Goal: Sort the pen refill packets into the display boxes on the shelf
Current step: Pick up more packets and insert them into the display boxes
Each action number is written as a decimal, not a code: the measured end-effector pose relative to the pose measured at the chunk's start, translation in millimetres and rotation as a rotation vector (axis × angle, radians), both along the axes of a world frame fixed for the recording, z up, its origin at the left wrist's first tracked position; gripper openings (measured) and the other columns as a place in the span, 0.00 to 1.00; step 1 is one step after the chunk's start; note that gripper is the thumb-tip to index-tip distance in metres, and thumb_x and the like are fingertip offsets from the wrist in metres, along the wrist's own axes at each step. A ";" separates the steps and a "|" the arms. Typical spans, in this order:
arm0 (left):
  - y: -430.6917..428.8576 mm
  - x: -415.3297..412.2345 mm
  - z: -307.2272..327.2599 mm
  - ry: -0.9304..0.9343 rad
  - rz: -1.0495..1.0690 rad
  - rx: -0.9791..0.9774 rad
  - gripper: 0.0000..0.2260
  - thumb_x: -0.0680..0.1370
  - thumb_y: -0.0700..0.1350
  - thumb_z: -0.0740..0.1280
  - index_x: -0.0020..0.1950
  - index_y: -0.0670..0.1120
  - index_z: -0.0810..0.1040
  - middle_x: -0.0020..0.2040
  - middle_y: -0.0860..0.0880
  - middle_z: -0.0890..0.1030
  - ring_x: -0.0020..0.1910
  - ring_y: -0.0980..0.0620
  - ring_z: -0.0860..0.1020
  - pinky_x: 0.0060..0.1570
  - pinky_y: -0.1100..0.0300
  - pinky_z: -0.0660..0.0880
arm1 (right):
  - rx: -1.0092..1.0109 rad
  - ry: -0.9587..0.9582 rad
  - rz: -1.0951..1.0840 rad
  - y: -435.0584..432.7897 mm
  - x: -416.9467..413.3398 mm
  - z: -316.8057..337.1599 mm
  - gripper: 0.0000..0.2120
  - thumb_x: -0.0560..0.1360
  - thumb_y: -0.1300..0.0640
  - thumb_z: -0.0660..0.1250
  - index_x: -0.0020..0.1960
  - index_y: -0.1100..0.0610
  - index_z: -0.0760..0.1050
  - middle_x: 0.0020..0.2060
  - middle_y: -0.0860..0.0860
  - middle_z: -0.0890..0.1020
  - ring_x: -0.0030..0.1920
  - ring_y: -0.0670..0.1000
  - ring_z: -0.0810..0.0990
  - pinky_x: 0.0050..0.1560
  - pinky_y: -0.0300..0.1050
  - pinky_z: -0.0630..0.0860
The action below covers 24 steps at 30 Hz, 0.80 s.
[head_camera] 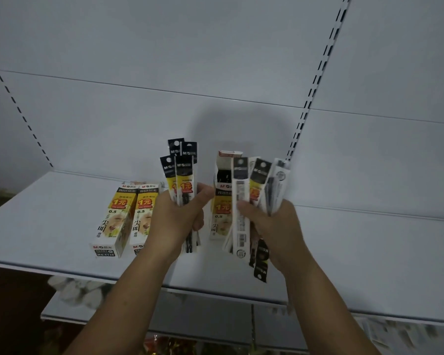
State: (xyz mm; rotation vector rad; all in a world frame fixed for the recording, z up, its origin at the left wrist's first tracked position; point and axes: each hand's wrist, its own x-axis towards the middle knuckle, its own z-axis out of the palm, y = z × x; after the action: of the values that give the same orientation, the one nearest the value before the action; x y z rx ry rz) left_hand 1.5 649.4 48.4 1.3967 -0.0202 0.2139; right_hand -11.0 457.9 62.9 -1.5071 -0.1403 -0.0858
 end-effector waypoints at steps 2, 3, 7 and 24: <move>3.4 5.6 -2.4 -0.005 0.056 0.002 0.05 0.77 0.44 0.76 0.49 0.43 0.83 0.30 0.48 0.79 0.25 0.50 0.72 0.29 0.56 0.72 | 0.005 -0.029 -0.091 -10.8 3.9 6.4 0.03 0.77 0.59 0.75 0.44 0.53 0.85 0.37 0.55 0.86 0.32 0.53 0.80 0.30 0.44 0.75; 4.4 9.2 -4.4 -0.004 0.076 0.006 0.06 0.77 0.43 0.76 0.52 0.44 0.83 0.33 0.49 0.81 0.26 0.50 0.73 0.29 0.56 0.72 | 0.025 -0.048 -0.142 -15.6 7.1 10.3 0.04 0.77 0.58 0.75 0.43 0.53 0.85 0.34 0.55 0.83 0.30 0.51 0.77 0.29 0.44 0.73; 1.1 23.2 -13.0 0.027 0.101 0.137 0.18 0.72 0.47 0.81 0.60 0.53 0.83 0.46 0.53 0.86 0.31 0.55 0.79 0.33 0.59 0.77 | 0.122 -0.134 -0.259 -22.9 21.9 37.1 0.06 0.77 0.57 0.76 0.41 0.50 0.84 0.33 0.52 0.81 0.31 0.50 0.76 0.32 0.45 0.73; -10.8 42.2 -22.3 0.007 -0.028 0.135 0.16 0.74 0.39 0.80 0.60 0.51 0.85 0.46 0.49 0.89 0.32 0.57 0.81 0.33 0.61 0.75 | -0.082 -0.314 -0.244 24.1 74.7 54.2 0.06 0.77 0.56 0.76 0.53 0.57 0.85 0.42 0.48 0.88 0.39 0.45 0.87 0.38 0.38 0.81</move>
State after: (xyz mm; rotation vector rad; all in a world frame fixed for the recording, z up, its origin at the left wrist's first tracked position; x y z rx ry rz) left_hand 43.7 638.6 26.1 1.5308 -0.0497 0.1868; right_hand 63.6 482.0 117.0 -1.5800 -0.2129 -0.5188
